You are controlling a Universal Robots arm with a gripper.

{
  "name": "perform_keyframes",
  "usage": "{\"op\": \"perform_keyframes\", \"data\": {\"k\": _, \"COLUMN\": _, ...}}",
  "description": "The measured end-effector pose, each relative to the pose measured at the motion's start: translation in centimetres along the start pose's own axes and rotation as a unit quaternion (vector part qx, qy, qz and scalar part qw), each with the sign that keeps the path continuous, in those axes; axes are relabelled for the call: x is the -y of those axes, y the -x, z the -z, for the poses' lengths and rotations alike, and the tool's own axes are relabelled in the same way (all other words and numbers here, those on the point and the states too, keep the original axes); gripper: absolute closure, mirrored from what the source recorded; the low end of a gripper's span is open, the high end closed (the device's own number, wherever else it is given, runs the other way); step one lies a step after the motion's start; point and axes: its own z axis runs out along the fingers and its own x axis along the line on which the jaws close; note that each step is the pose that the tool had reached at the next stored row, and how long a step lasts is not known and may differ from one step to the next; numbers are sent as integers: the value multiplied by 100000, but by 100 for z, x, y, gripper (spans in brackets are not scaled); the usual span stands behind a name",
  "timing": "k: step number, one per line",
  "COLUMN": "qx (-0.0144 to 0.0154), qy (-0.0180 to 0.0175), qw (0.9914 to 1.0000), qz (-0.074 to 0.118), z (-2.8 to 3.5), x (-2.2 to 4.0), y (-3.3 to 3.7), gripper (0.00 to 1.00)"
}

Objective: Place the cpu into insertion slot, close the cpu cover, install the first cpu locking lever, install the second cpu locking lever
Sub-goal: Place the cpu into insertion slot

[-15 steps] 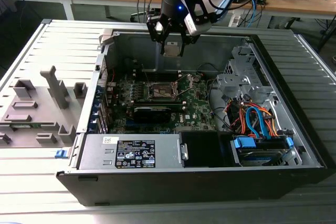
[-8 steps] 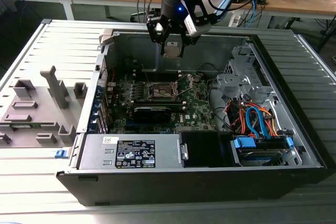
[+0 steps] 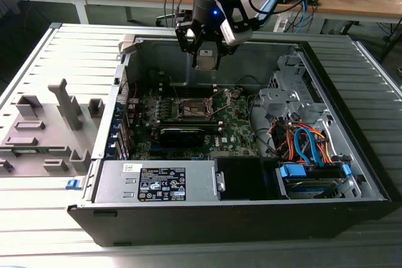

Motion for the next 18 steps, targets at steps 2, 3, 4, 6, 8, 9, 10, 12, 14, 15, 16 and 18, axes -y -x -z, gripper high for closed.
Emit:
{"op": "perform_keyframes", "data": {"k": 2, "qx": 2, "qy": 0, "qw": 100000, "qz": 1, "z": -4, "x": 2, "y": 0, "gripper": 45}}
{"op": "perform_keyframes", "data": {"k": 3, "qx": 2, "qy": -2, "qw": 100000, "qz": 1, "z": -6, "x": 2, "y": 0, "gripper": 45}}
{"op": "perform_keyframes", "data": {"k": 4, "qx": 2, "qy": 0, "qw": 100000, "qz": 0, "z": -8, "x": 3, "y": 0, "gripper": 45}}
{"op": "perform_keyframes", "data": {"k": 6, "qx": 0, "qy": 1, "qw": 100000, "qz": 0, "z": -12, "x": 5, "y": 0, "gripper": 45}}
{"op": "perform_keyframes", "data": {"k": 8, "qx": 3, "qy": 1, "qw": 100000, "qz": -1, "z": -17, "x": 7, "y": 0, "gripper": 45}}
{"op": "perform_keyframes", "data": {"k": 9, "qx": 1, "qy": -3, "qw": 100000, "qz": 1, "z": -20, "x": 9, "y": 1, "gripper": 45}}
{"op": "perform_keyframes", "data": {"k": 10, "qx": 0, "qy": -1, "qw": 100000, "qz": 1, "z": -22, "x": 11, "y": 1, "gripper": 45}}
{"op": "perform_keyframes", "data": {"k": 12, "qx": 1, "qy": -3, "qw": 100000, "qz": -2, "z": -26, "x": 13, "y": 1, "gripper": 45}}
{"op": "perform_keyframes", "data": {"k": 14, "qx": 2, "qy": 0, "qw": 100000, "qz": -1, "z": -32, "x": 16, "y": 1, "gripper": 45}}
{"op": "perform_keyframes", "data": {"k": 15, "qx": 0, "qy": -1, "qw": 100000, "qz": 1, "z": -34, "x": 17, "y": 1, "gripper": 45}}
{"op": "perform_keyframes", "data": {"k": 16, "qx": 2, "qy": -1, "qw": 100000, "qz": 1, "z": -36, "x": 18, "y": 1, "gripper": 45}}
{"op": "perform_keyframes", "data": {"k": 18, "qx": 0, "qy": -3, "qw": 100000, "qz": 3, "z": -42, "x": 19, "y": 1, "gripper": 45}}
